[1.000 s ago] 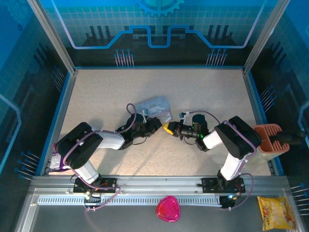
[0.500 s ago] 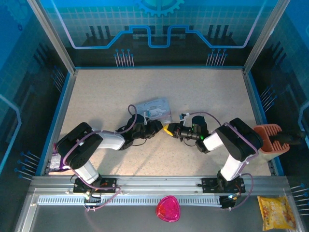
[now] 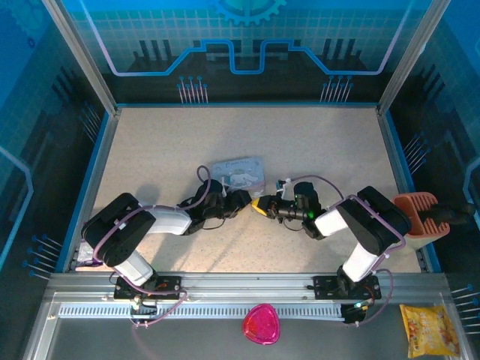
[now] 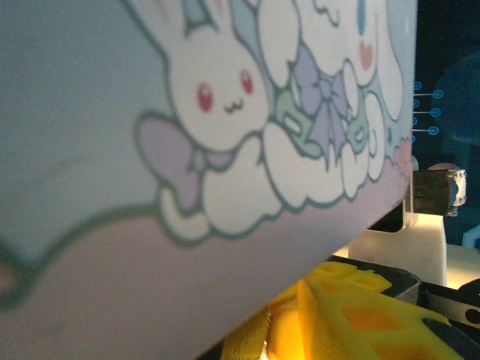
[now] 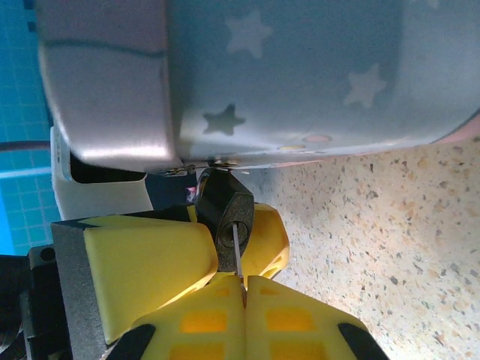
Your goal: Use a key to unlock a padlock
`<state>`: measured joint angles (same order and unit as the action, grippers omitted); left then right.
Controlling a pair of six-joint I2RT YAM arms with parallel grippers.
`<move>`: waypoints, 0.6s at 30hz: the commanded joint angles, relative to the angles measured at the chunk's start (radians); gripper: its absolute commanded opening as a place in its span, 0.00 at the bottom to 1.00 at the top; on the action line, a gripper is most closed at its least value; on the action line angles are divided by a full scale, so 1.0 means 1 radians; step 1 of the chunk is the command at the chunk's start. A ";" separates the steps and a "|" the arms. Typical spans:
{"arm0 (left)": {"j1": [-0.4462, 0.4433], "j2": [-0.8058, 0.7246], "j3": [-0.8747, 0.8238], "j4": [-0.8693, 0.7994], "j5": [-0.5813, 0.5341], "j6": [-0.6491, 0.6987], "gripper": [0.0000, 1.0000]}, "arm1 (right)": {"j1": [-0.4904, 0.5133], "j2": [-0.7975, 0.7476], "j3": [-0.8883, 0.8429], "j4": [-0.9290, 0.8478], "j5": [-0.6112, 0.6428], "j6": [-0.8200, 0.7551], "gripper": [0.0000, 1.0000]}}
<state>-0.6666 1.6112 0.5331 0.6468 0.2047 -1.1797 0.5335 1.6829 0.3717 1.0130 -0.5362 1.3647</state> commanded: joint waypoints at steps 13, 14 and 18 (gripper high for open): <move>0.026 -0.052 -0.039 -0.043 -0.045 -0.031 0.29 | 0.067 0.052 -0.039 0.125 0.018 0.022 0.00; 0.026 -0.052 -0.039 -0.044 -0.045 -0.031 0.27 | 0.071 0.056 -0.037 0.132 0.019 0.026 0.00; 0.026 -0.050 -0.038 -0.044 -0.042 -0.031 0.21 | 0.078 0.069 -0.037 0.154 0.025 0.037 0.00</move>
<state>-0.6460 1.5806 0.5011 0.6067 0.1688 -1.1927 0.5911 1.7363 0.3401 1.1011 -0.5060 1.3952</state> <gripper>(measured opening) 0.223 0.064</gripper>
